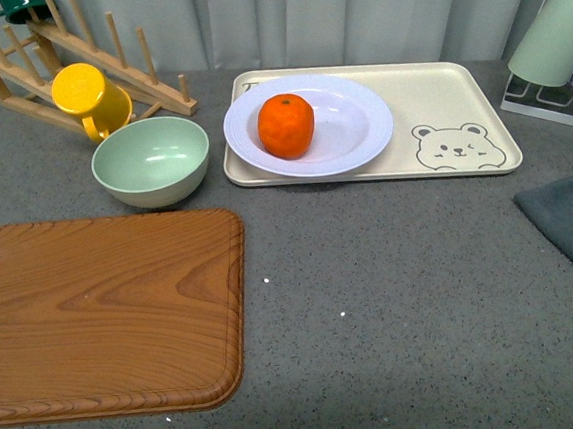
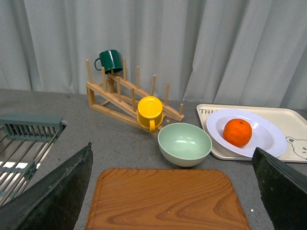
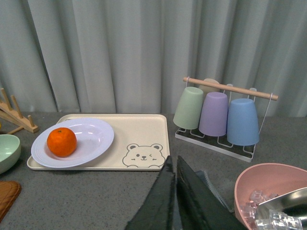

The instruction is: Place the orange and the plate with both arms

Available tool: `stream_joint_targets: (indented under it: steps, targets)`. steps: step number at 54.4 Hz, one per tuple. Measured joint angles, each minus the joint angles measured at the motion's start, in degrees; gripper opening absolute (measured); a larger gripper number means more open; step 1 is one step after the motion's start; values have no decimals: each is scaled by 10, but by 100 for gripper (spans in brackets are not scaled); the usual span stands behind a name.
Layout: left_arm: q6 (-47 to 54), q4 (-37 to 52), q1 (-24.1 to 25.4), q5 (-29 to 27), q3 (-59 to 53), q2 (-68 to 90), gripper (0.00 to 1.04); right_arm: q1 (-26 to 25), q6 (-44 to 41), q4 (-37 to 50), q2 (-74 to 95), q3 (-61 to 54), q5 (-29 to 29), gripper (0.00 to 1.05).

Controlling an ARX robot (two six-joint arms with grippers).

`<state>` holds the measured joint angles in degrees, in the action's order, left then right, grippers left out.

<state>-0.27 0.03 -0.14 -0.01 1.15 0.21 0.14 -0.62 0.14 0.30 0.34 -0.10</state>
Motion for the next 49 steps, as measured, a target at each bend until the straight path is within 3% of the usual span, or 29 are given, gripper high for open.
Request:
stream_joint_targets:
  steps: [29,49]
  targets:
    - [0,0,0,0,0,0,98,0,0,0,0,0,0,96]
    - [0,0,0,0,0,0,98,0,1,0,0,0,0,96]
